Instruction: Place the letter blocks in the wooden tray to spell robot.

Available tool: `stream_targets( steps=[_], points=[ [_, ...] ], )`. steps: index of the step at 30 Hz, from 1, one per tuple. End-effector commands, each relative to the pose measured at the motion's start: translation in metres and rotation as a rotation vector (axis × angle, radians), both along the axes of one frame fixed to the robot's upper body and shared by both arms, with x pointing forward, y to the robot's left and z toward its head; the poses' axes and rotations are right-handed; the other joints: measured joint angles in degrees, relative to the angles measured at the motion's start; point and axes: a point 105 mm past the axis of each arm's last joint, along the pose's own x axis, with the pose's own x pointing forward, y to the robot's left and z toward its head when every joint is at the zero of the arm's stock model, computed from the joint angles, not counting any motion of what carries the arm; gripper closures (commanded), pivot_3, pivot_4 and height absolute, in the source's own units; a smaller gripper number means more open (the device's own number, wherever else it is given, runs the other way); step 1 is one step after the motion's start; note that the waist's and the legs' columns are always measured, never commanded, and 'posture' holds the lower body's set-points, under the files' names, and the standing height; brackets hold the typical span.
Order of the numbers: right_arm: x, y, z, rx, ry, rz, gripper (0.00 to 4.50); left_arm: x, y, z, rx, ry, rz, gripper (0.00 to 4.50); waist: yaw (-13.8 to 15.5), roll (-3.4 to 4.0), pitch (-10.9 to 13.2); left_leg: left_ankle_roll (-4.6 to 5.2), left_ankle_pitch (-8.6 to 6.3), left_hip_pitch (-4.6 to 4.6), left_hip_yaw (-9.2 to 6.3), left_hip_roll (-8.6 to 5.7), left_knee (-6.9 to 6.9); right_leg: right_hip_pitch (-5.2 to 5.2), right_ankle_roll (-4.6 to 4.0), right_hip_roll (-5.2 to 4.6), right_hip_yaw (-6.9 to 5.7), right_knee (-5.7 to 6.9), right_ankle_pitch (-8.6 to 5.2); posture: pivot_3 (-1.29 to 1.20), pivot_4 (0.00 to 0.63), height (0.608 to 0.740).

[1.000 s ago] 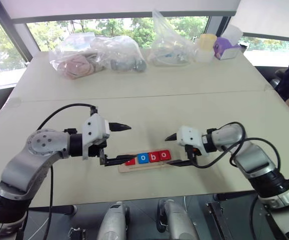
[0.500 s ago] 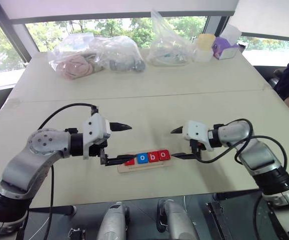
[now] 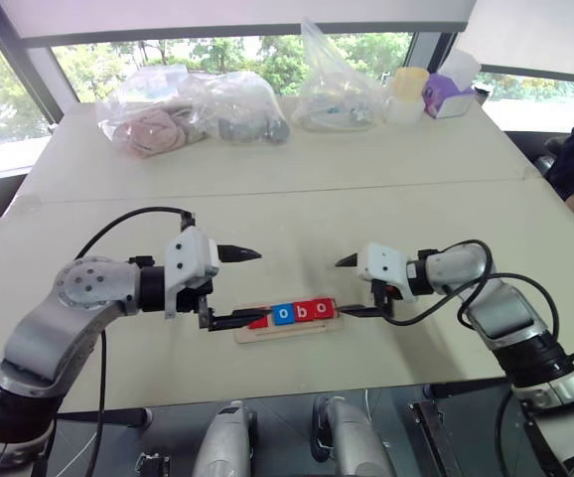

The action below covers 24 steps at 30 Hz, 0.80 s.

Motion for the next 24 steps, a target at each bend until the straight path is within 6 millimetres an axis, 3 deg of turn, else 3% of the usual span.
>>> stream_targets(
  steps=[1,24],
  points=[
    [-0.001,0.009,0.011,0.011,-0.045,0.039,0.11,-0.004,-0.001,0.008,-0.007,-0.042,-0.015,0.0,0.0,0.0,0.0,0.0,0.0,0.0,0.0,0.0,0.0,0.0,0.0,0.0,0.0,0.0,0.0,0.0,0.15,0.74],
    [0.0,0.027,0.014,0.032,-0.071,0.084,0.11,-0.005,-0.001,0.009,-0.012,-0.041,-0.01,0.0,0.0,0.0,0.0,0.0,0.0,0.0,0.0,0.0,0.0,0.0,0.0,0.0,0.0,0.0,0.0,0.0,0.15,0.74]
  ],
)
